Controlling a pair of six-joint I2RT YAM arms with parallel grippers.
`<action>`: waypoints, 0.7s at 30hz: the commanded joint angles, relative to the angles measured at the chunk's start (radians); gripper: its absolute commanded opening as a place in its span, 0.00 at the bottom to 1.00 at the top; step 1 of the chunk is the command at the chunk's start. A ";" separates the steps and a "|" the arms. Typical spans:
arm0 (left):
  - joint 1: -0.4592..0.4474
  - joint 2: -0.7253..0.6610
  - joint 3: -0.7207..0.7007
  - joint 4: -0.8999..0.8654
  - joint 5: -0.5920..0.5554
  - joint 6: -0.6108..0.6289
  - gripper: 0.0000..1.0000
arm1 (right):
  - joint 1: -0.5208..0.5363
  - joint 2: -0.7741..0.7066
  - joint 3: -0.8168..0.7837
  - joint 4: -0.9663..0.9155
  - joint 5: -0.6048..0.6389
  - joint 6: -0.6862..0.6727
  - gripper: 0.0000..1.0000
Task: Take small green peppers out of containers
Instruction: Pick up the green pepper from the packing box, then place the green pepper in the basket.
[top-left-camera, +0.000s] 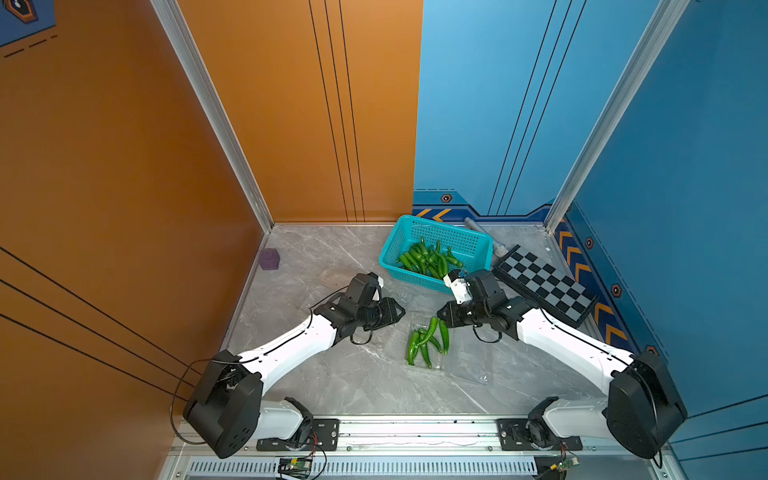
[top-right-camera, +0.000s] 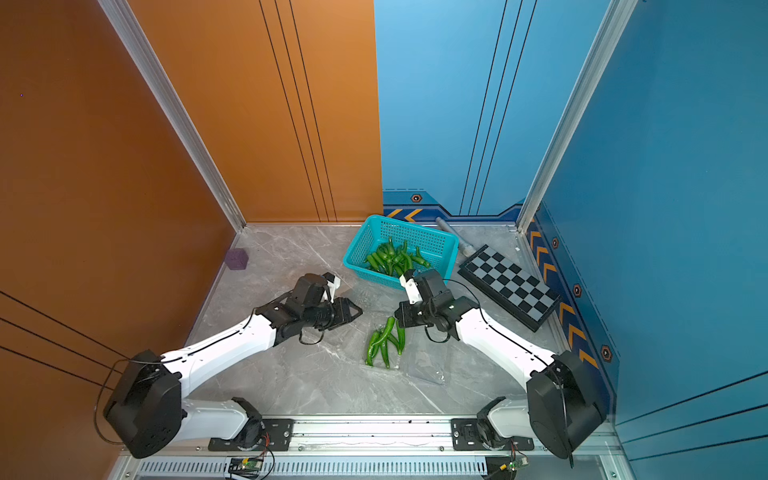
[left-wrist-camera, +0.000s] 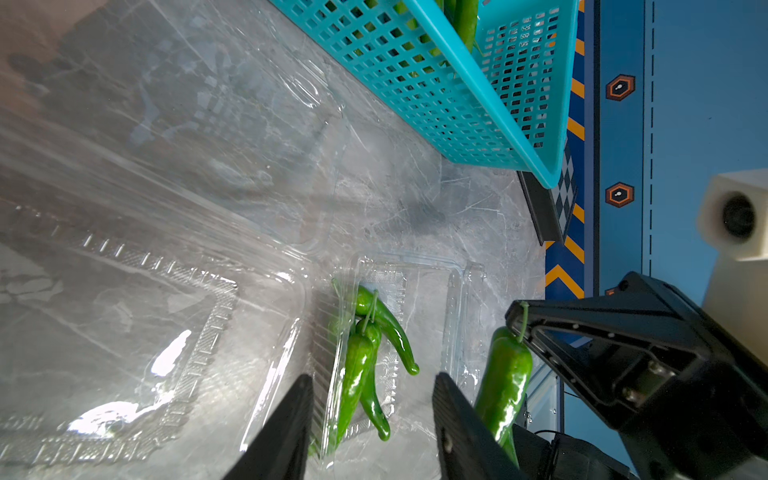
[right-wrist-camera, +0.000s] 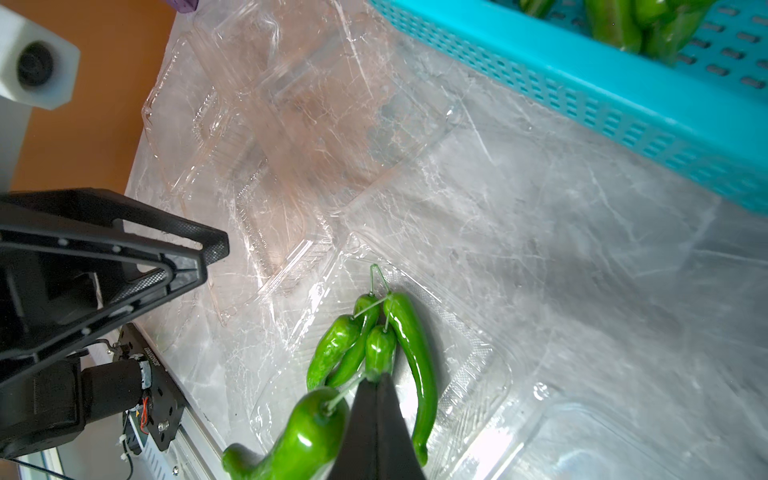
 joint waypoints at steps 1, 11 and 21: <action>0.007 0.022 0.027 -0.021 0.002 0.021 0.49 | -0.032 -0.030 0.053 -0.040 -0.044 -0.028 0.03; -0.004 0.039 0.022 -0.021 0.026 0.034 0.49 | -0.228 0.114 0.324 -0.084 -0.069 -0.110 0.04; -0.017 0.046 0.026 -0.021 0.055 0.055 0.50 | -0.338 0.572 0.722 -0.106 -0.069 -0.119 0.14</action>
